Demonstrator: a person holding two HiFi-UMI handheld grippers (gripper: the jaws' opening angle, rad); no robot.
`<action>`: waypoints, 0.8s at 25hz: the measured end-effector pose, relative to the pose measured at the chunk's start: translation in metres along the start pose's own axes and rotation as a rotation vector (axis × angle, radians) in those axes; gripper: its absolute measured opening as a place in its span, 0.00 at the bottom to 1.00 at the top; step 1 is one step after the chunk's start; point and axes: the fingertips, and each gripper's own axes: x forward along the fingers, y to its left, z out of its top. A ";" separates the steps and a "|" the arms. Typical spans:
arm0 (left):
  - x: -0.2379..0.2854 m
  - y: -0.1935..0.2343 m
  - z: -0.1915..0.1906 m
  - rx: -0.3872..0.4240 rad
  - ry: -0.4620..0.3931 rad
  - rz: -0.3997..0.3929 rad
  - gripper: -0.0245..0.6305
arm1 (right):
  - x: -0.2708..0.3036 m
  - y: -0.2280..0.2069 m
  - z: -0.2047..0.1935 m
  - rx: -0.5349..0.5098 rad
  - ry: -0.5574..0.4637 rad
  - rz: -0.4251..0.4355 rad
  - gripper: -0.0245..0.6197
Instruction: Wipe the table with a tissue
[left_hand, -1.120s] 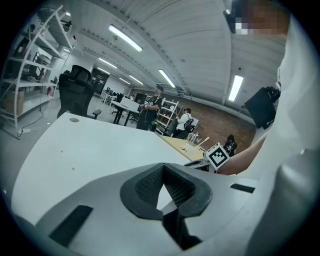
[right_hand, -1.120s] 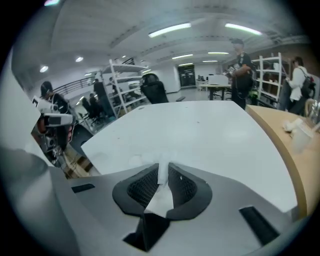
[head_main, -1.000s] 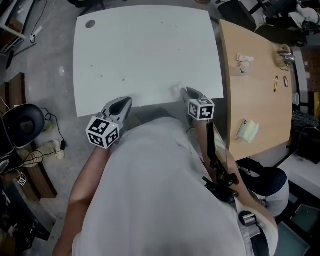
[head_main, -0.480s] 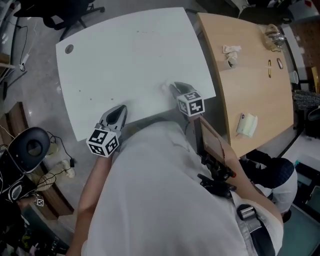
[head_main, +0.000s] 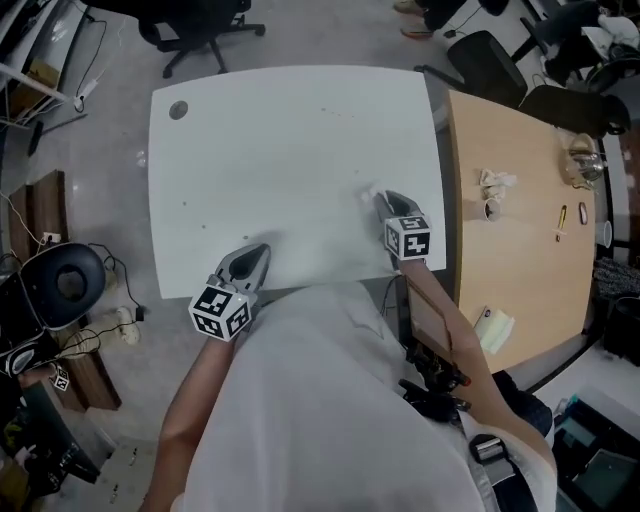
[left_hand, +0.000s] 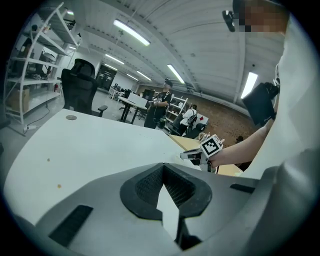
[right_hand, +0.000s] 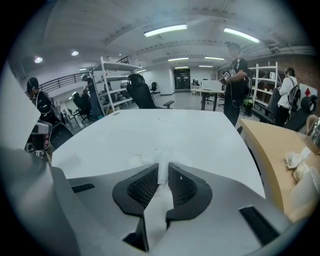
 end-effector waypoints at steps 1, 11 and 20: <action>0.001 0.001 0.001 -0.008 -0.001 0.011 0.05 | 0.006 -0.008 0.009 -0.016 -0.003 -0.013 0.12; -0.003 0.016 0.005 -0.050 0.010 0.096 0.05 | 0.070 -0.044 0.055 -0.323 0.067 -0.170 0.12; -0.004 0.010 0.006 -0.038 0.015 0.106 0.05 | 0.073 0.014 0.047 -0.603 0.059 -0.204 0.12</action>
